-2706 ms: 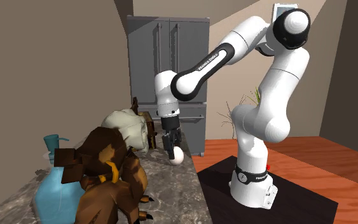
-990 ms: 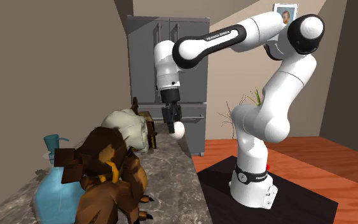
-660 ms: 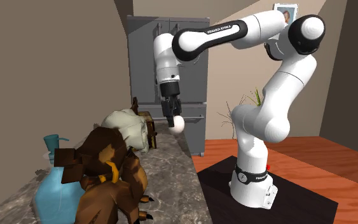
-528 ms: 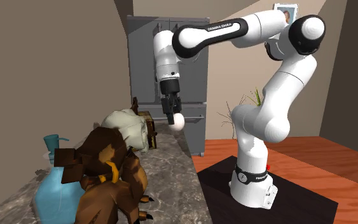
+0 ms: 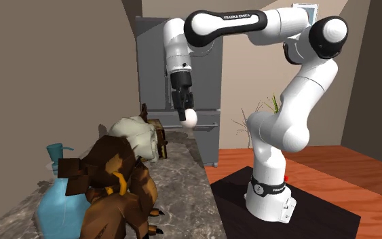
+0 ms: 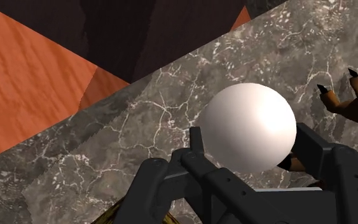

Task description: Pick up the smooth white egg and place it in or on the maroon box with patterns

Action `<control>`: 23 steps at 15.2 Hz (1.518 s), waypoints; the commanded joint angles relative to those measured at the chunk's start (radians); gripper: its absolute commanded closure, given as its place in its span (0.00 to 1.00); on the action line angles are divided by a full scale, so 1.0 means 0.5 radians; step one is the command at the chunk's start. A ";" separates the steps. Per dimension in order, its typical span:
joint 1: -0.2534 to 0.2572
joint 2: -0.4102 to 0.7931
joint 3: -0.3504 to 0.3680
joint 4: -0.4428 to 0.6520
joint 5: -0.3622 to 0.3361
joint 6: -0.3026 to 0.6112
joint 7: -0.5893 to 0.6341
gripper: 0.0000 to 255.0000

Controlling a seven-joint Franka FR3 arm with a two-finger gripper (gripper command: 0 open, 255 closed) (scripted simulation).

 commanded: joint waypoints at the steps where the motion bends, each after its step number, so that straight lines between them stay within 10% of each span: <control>1: 0.003 0.000 0.006 0.052 0.005 -0.052 0.007 1.00; 14: 0.013 0.616 -0.330 0.705 -0.018 -0.121 -0.382 1.00; 23: -0.066 1.382 -0.644 1.462 0.228 -0.239 -0.859 1.00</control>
